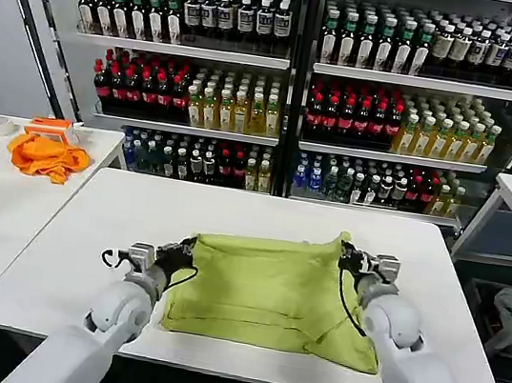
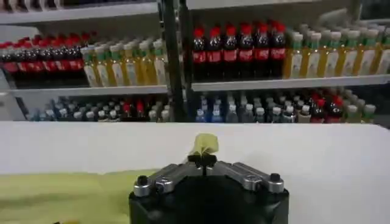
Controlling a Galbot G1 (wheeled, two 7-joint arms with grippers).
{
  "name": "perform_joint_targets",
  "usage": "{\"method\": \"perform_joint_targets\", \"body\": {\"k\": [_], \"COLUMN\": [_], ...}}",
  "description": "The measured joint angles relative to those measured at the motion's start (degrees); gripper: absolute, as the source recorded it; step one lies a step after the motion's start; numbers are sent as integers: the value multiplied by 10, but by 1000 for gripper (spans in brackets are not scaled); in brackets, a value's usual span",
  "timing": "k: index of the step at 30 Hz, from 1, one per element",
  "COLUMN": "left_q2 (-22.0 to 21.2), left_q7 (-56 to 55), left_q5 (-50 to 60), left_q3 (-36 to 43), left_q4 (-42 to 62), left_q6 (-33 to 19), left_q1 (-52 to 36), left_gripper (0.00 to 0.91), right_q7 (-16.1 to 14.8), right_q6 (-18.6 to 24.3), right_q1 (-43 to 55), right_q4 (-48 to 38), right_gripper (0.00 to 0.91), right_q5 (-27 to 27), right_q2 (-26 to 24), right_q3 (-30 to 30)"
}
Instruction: Fold and organize the clothes.
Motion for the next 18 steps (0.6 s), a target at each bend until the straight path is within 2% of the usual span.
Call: {"method": "perform_joint_targets", "body": {"k": [12,18], "left_q2": [37,40], "left_q7": [7,10], "left_q5": [10,28], "left_q3": [-18,-19], "left_q4": [-87,-117], "left_q6": [5,7], "left_q1": [75,113], "left_gripper": [20,20], "right_q7": [2,6], "right_q6": [-10,-15], "right_q1": [-159,-230], "right_q4": [149,190], "right_gripper": [0,0], "right_q5": [-7,-19], "right_q2": [-9,-1], "right_q3": [92,121]}}
